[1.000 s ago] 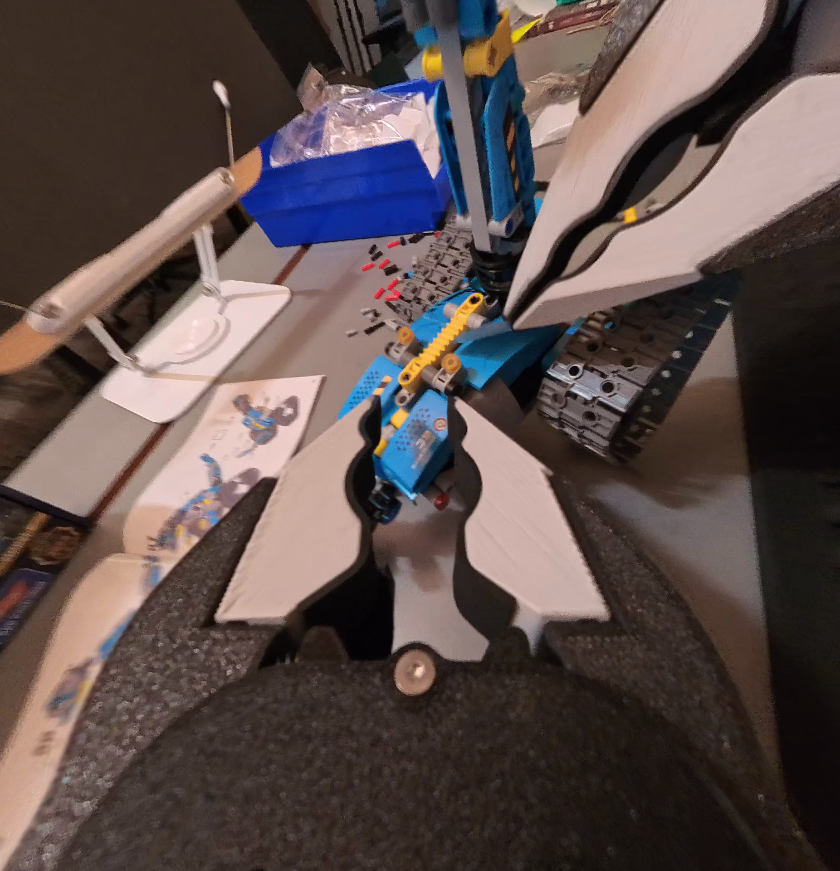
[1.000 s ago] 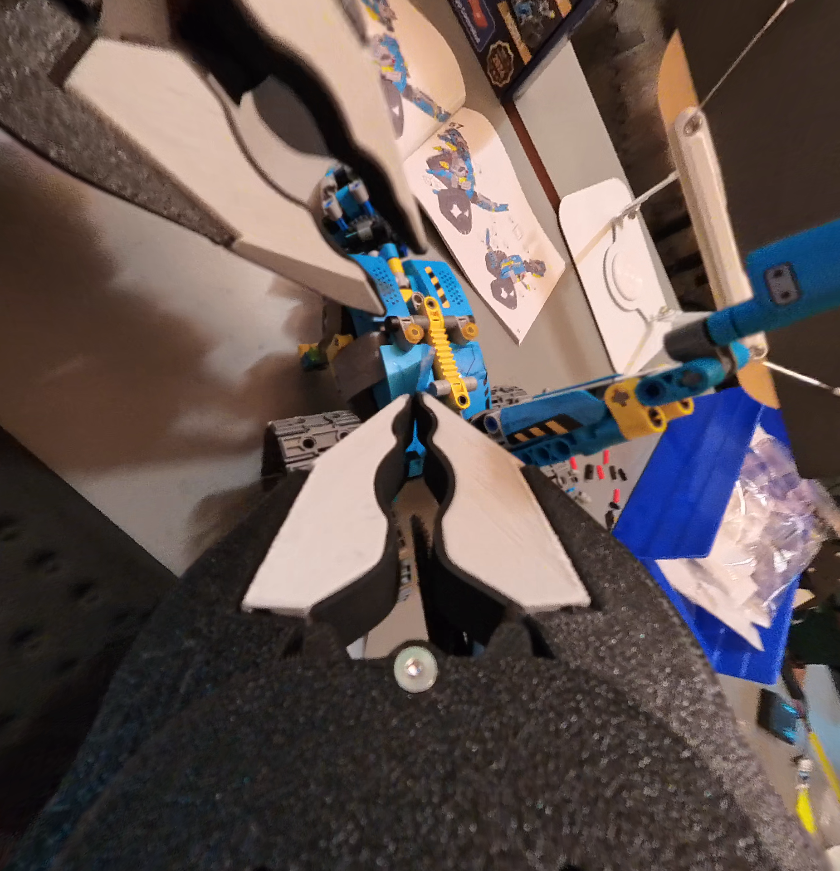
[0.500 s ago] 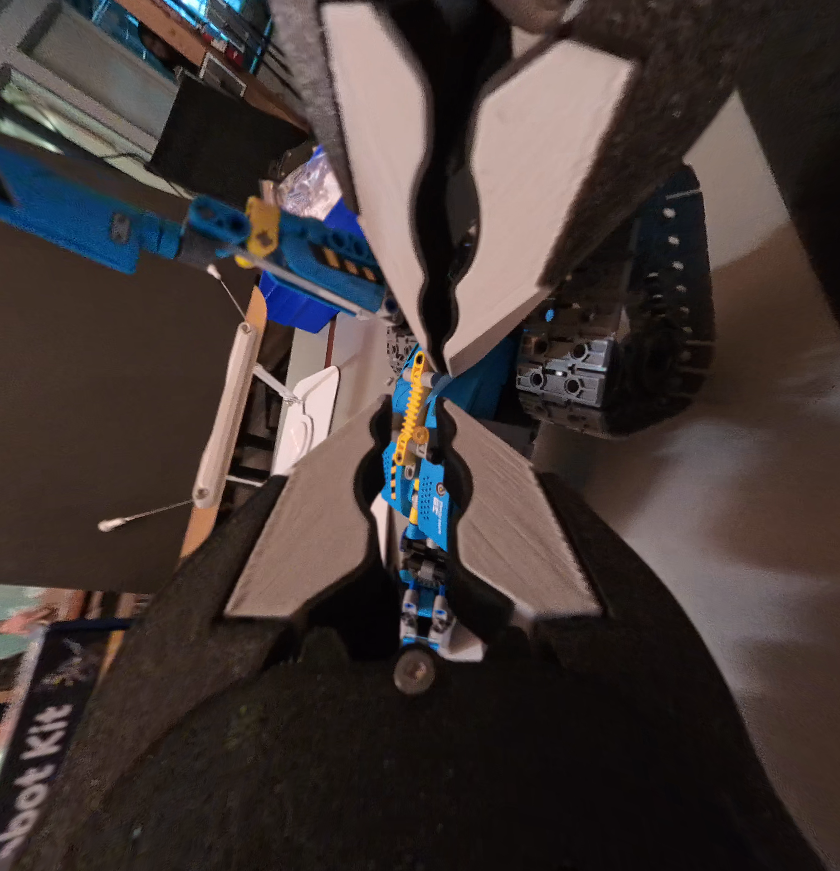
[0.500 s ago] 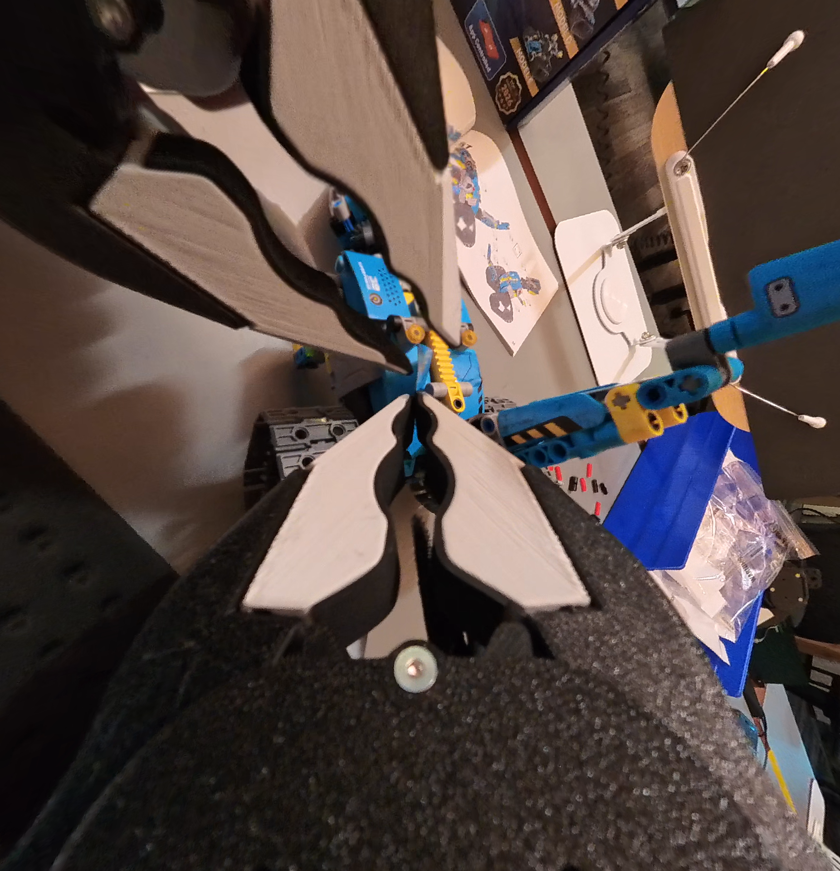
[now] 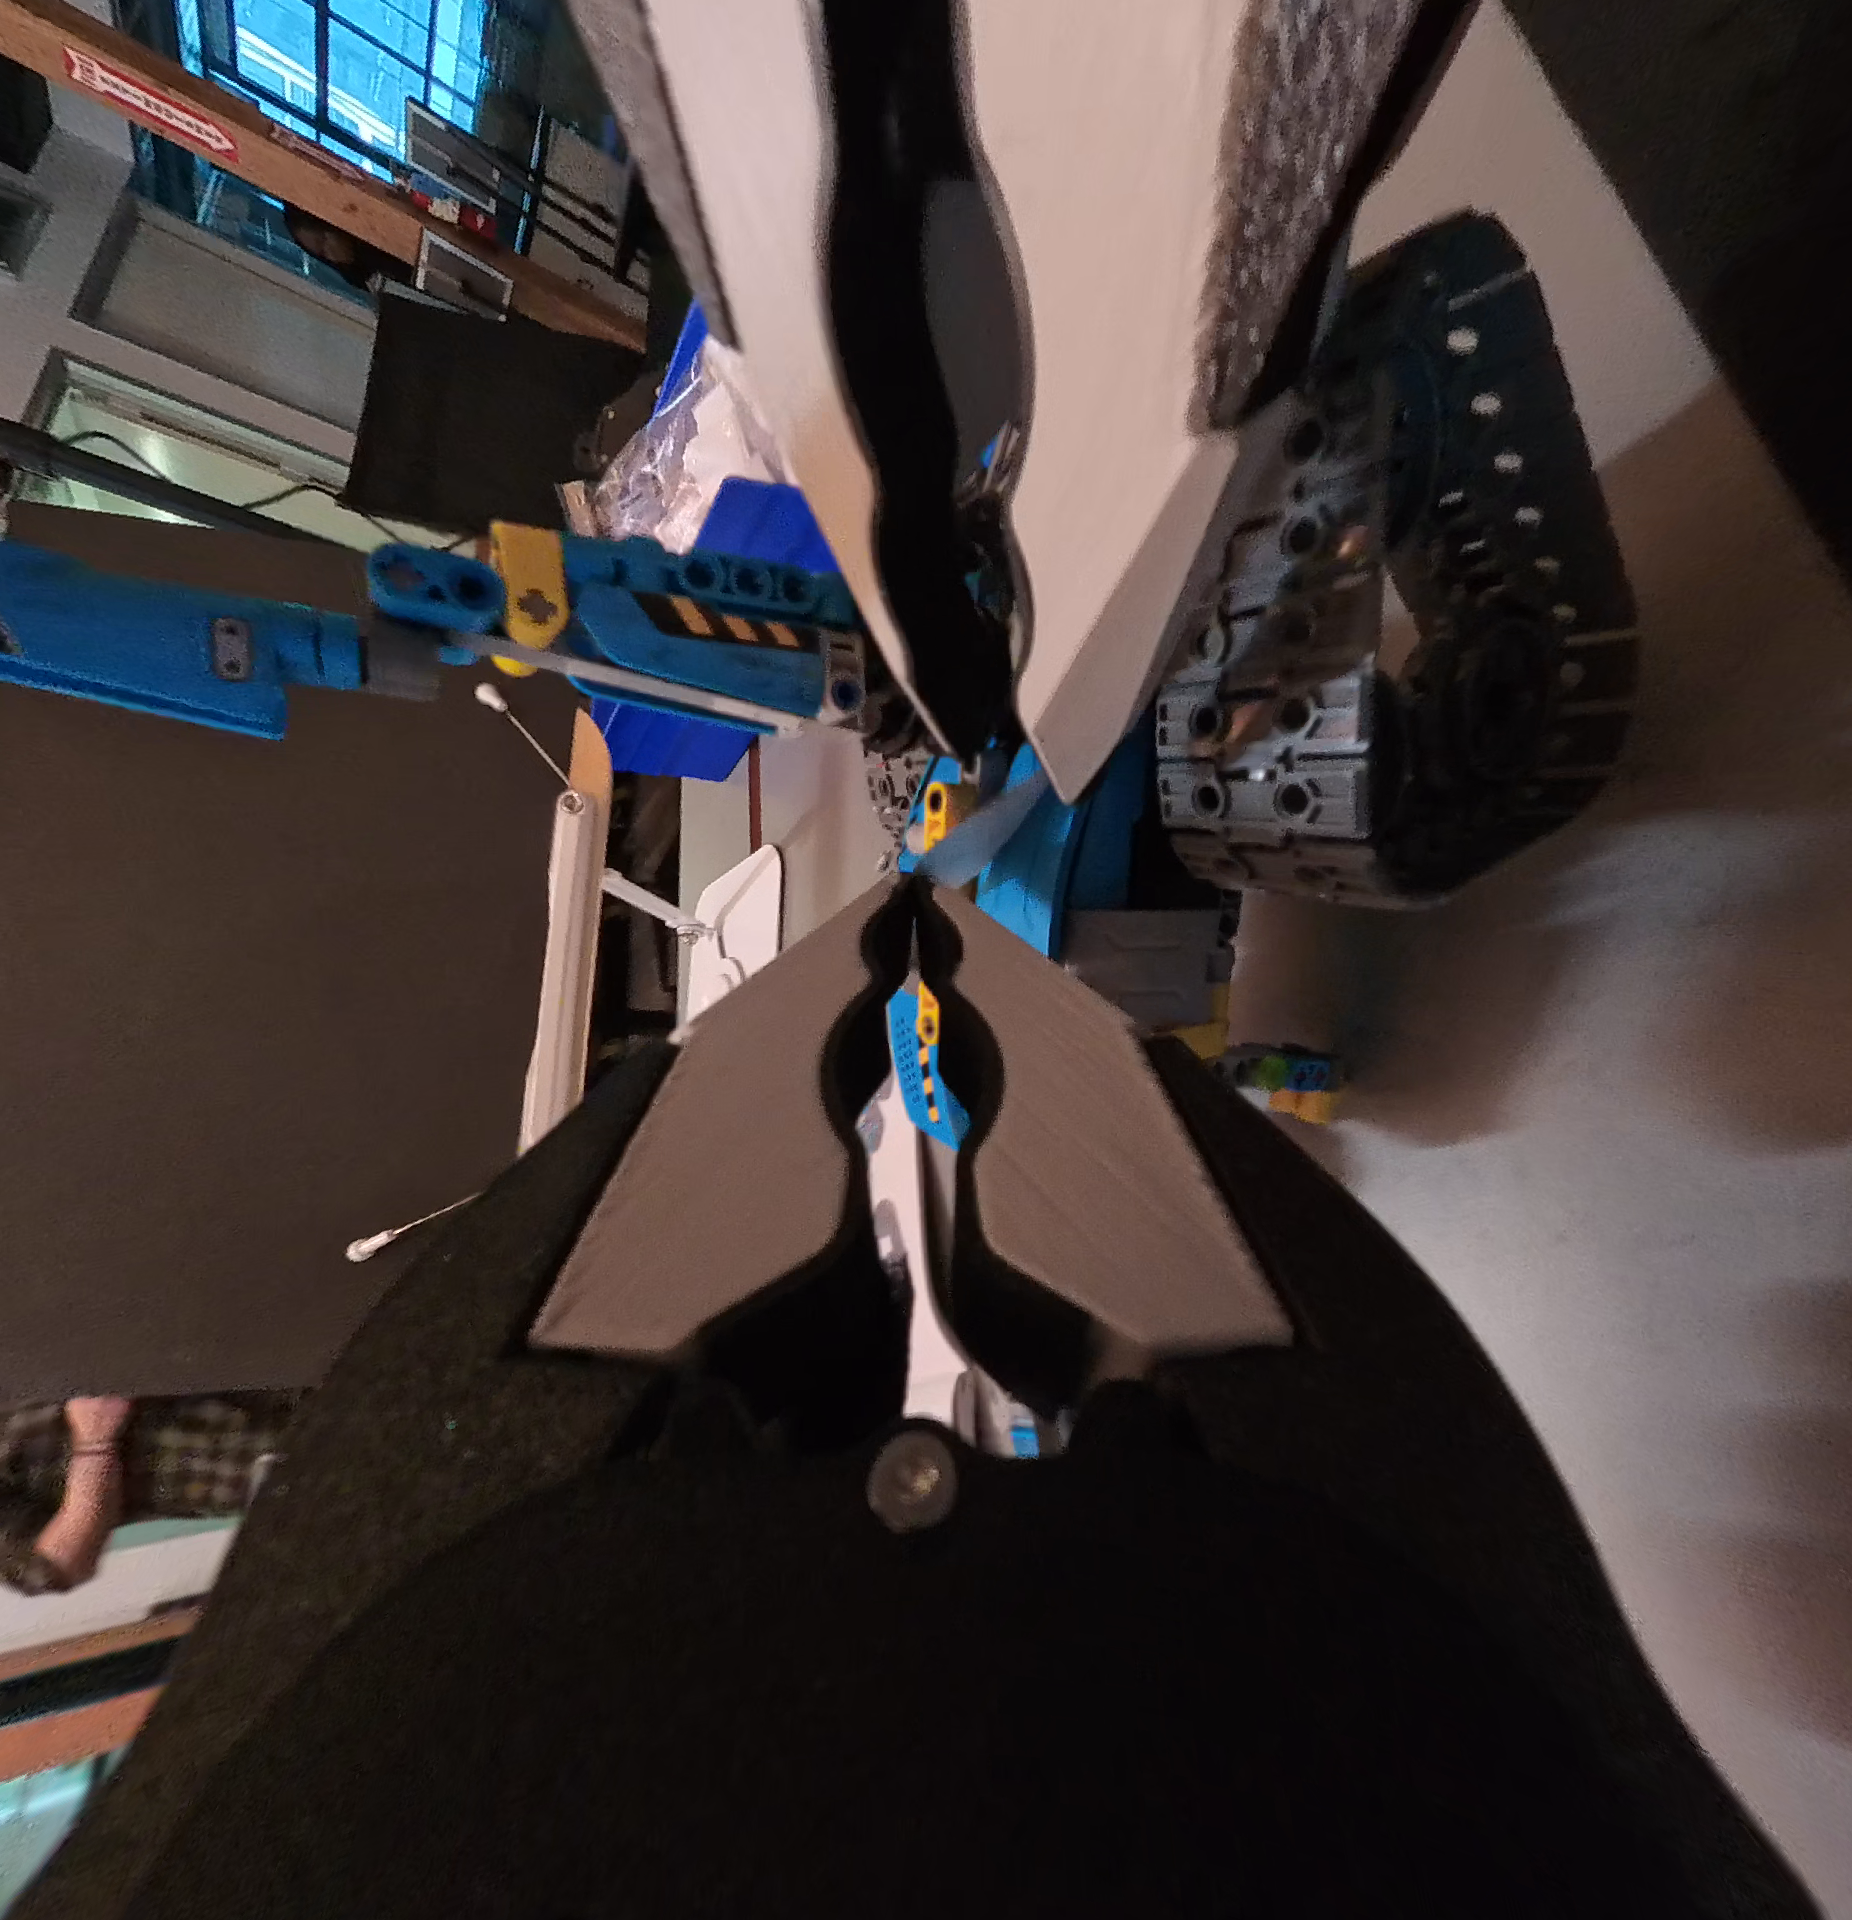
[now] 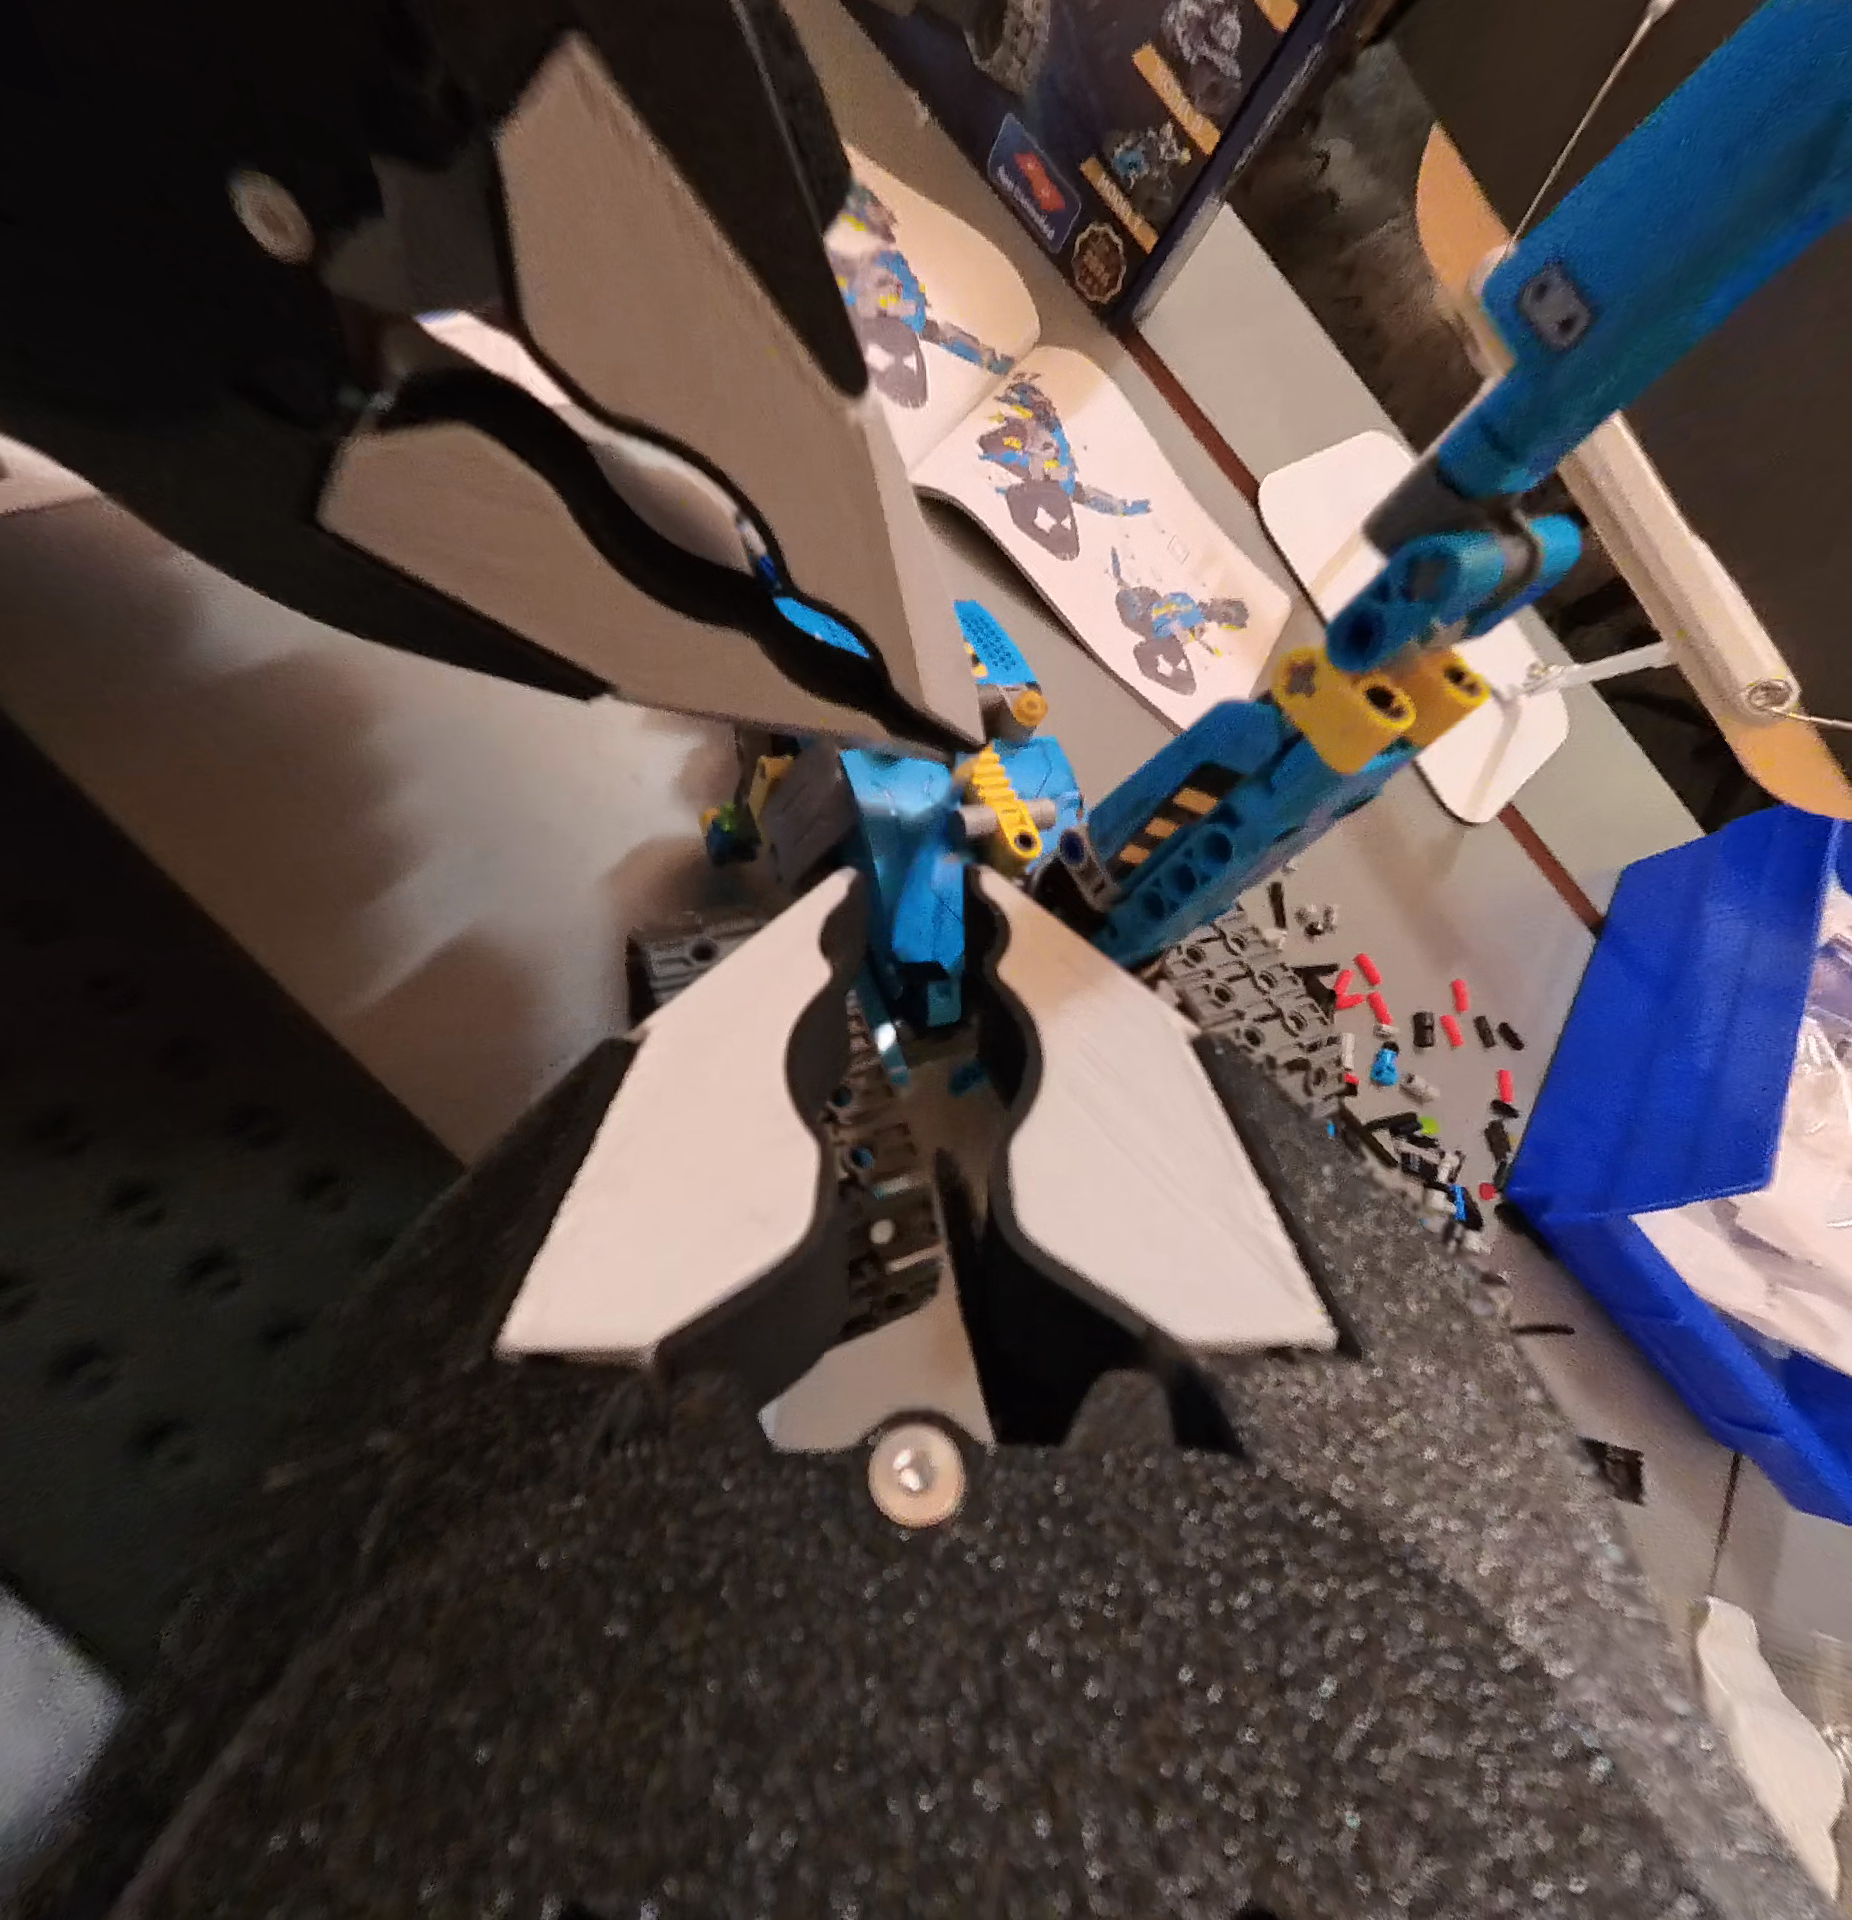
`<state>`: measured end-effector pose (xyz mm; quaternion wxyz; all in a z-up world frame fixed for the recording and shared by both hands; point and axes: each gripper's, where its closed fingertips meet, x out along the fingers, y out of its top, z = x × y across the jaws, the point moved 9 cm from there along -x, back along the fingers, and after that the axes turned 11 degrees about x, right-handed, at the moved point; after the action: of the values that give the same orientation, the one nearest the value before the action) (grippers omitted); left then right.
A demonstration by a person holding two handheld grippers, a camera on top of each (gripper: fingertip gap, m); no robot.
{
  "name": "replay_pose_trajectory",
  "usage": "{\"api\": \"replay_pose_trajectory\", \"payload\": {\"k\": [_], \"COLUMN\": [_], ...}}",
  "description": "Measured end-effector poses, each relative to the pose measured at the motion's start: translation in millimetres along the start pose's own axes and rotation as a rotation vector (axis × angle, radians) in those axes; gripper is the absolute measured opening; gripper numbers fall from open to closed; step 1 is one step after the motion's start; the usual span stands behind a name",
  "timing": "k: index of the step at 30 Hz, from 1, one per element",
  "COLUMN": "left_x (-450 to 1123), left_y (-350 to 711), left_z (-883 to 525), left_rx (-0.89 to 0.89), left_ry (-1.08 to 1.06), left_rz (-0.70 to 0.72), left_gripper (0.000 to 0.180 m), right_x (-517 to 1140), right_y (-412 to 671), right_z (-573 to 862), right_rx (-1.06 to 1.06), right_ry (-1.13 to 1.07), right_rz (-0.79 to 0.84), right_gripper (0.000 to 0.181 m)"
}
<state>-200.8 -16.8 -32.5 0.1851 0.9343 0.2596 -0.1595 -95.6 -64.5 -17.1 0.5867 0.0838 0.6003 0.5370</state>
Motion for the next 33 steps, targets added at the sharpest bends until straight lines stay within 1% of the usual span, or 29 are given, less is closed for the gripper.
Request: {"api": "replay_pose_trajectory", "payload": {"k": [5, 8, 10, 11, 16, 18, 23, 25, 27, 29, 33], "left_x": [-0.1, 0.3, 0.8, 0.7, 0.6, 0.6, -0.2, -1.3, -1.0, -2.3, -5.2], "left_y": [0.8, 0.4, -0.3, -0.2, -0.7, -0.9, -0.3, 0.3, -2.0, -2.6, -4.2], "left_z": [-1.8, -3.8, -5.4, -6.0, -8.3, -9.3, -11.3, -13.1, -12.0, -11.0, -8.9], "left_rx": [-0.055, -0.097, -0.134, -0.15, -0.206, -0.235, -0.287, -0.314, -0.296, -0.292, -0.264], "left_ry": [-0.019, -0.035, -0.048, -0.055, -0.076, -0.084, -0.084, -0.091, -0.084, -0.084, -0.086], "left_rz": [0.017, 0.022, 0.027, 0.033, 0.044, 0.051, 0.082, 0.102, 0.083, 0.082, 0.077], "left_gripper": [0.0, 0.0, 0.0, 0.0, 0.0, 0.0, 0.0, 0.0, 0.0, 0.0, 0.0], "right_x": [1.0, -1.3, -3.4, -4.3, -0.2, 0.0, 1.6, 2.4, 3.8, 7.6, 6.8], "right_y": [-4.3, -2.7, -0.7, 0.3, -0.9, 0.3, 2.4, 6.3, 8.4, 6.2, 4.6], "right_z": [0.1, -2.9, -4.3, -4.2, -3.2, -4.7, -4.7, -3.1, -2.4, 0.6, 1.5], "right_rx": [-0.046, -0.058, -0.017, -0.002, -0.01, -0.01, -0.012, 0.035, 0.08, 0.067, -0.007], "right_ry": [-0.041, -0.032, 0.018, 0.032, 0.006, 0.01, 0.021, 0.052, 0.091, 0.036, -0.033], "right_rz": [-0.027, -0.021, -0.021, -0.016, -0.046, -0.048, -0.08, -0.083, -0.098, -0.129, -0.13], "right_gripper": [0.009, 0.011, 0.02, 0.02, 0.013, 0.014, 0.016, 0.019, 0.023, 0.016, 0.0]}}
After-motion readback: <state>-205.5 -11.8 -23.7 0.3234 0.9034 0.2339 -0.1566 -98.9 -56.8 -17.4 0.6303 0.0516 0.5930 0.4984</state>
